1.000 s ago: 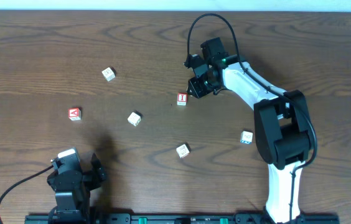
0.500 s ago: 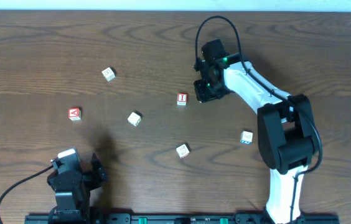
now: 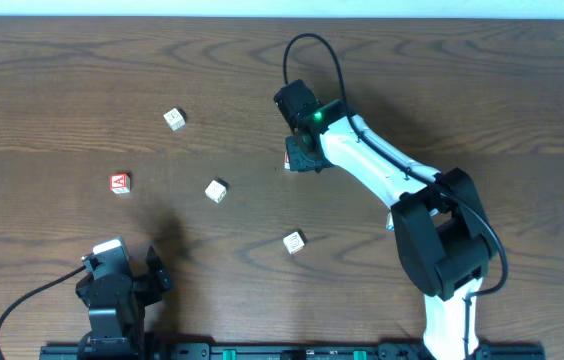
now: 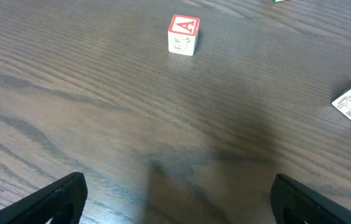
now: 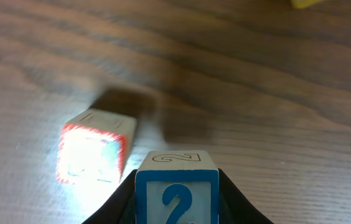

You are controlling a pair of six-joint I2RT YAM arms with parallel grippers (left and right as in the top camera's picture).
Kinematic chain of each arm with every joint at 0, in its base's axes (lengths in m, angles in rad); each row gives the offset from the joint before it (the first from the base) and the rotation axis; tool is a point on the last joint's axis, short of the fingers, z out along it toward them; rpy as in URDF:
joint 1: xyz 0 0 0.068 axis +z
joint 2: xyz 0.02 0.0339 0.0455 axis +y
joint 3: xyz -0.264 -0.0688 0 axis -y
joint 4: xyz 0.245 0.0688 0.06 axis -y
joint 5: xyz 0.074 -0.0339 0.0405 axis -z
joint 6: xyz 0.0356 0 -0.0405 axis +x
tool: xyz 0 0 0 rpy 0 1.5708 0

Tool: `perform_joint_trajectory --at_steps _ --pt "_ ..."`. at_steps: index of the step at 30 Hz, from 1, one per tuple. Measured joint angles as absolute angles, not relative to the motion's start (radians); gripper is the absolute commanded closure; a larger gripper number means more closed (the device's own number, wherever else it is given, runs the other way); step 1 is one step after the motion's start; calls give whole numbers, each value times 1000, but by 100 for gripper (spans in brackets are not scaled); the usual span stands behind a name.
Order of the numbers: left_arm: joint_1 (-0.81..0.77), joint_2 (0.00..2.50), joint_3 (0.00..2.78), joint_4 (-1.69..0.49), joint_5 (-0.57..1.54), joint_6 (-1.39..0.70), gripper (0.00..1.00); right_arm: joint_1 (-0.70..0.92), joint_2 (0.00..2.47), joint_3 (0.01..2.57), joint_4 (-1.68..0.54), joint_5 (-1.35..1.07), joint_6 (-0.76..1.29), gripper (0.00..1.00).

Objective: Spell out Ai2

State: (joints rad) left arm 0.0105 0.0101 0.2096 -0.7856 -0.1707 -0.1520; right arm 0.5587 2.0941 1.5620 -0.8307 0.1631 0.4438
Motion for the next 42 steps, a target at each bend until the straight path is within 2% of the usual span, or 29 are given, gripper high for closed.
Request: perform_joint_trajectory --at_steps 11,28,30,32,36,42 --pt "10 10 210 -786 -171 -152 5 554 2094 1562 -806 164 677 99" --pt "10 10 210 -786 -171 -152 5 554 2106 1562 -791 148 728 99" --pt "10 10 210 -786 -171 -152 5 553 2106 1562 -792 147 727 90" --pt "10 10 210 -786 -171 -152 5 552 2106 1562 -792 147 727 88" --pt "10 10 210 -786 -171 -152 5 551 2106 1562 -793 147 727 76" --pt "10 10 210 -786 -171 -152 5 551 2106 1562 -794 147 725 68"
